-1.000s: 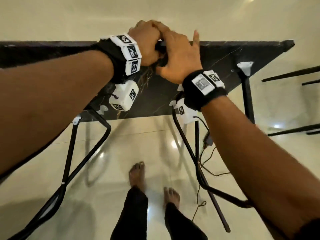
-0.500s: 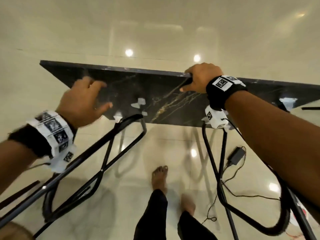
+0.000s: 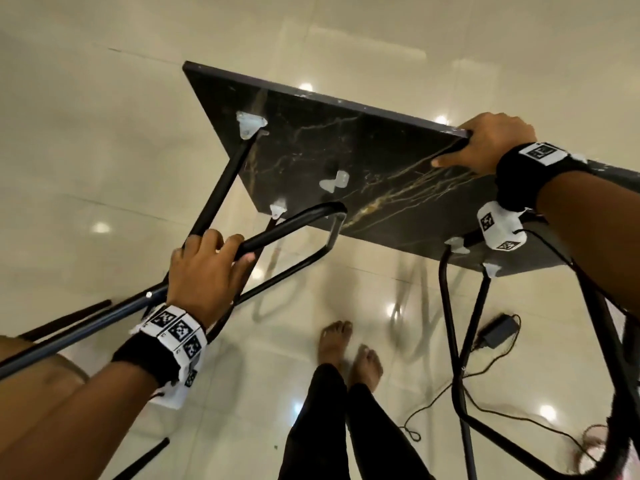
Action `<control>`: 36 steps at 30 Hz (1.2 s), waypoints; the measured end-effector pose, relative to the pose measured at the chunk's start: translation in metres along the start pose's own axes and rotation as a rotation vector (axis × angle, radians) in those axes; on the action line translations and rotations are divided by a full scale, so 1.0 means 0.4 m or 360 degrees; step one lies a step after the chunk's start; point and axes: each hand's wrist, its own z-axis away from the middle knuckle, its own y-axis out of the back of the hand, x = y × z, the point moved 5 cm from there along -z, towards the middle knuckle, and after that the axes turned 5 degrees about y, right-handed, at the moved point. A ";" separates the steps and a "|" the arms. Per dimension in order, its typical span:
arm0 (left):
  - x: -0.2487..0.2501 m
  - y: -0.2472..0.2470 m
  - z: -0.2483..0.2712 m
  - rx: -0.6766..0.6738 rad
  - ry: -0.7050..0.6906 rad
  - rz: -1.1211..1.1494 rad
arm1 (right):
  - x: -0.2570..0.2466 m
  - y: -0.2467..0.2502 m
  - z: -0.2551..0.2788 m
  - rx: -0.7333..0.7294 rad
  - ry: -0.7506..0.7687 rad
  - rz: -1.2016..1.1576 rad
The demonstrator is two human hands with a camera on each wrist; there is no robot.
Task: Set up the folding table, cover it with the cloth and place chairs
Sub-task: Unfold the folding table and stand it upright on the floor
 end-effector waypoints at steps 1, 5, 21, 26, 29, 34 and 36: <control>-0.007 -0.006 0.002 0.0018 -0.0012 0.0017 | 0.001 0.004 0.002 0.0013 -0.0001 -0.0001; -0.008 -0.024 0.016 0.0193 0.0048 0.0083 | 0.005 0.006 0.022 0.0031 0.0021 -0.0007; -0.141 0.010 -0.080 0.0479 0.0125 -0.0005 | 0.011 -0.007 0.049 0.0151 0.0193 0.0015; -0.138 0.000 -0.088 0.0534 0.0112 -0.0012 | 0.013 0.001 0.042 0.0192 0.0242 0.0019; -0.135 0.000 -0.106 0.0486 0.0205 0.0011 | 0.017 0.005 0.035 0.0212 0.0290 0.0021; -0.088 0.008 -0.131 0.0438 0.0226 0.0067 | 0.033 0.015 0.023 0.0276 0.0337 -0.0018; -0.058 0.012 -0.143 0.0401 0.0248 0.0123 | 0.039 0.019 0.016 0.0283 0.0359 -0.0026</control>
